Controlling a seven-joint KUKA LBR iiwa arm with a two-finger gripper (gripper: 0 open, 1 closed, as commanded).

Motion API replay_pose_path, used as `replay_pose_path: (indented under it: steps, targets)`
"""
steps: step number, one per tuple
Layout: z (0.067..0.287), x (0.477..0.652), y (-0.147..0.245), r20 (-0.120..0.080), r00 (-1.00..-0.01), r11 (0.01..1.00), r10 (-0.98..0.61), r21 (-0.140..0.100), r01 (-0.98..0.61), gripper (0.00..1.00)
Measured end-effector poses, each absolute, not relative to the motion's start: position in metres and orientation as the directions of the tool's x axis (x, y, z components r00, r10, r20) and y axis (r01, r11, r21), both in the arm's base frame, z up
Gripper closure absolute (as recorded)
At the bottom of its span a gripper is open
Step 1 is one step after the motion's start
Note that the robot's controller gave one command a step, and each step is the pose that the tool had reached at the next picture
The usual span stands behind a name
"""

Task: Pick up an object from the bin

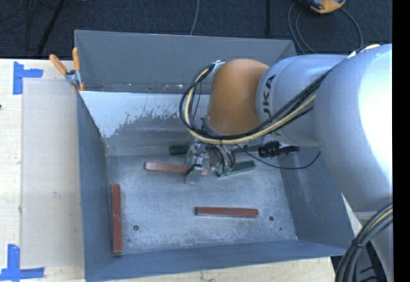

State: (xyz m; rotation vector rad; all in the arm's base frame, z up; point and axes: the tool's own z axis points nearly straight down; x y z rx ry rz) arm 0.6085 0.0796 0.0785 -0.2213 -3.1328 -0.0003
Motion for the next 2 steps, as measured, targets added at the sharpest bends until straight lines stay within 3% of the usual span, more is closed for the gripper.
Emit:
replay_pose_path:
  steps: [1,2]
  targets:
    - [0.079,0.609,0.08,0.001,-0.99,0.99,0.141,0.0,0.141,1.0]
    - [0.205,0.607,0.062,-0.001,-0.996,0.996,0.089,0.0,0.089,1.0]
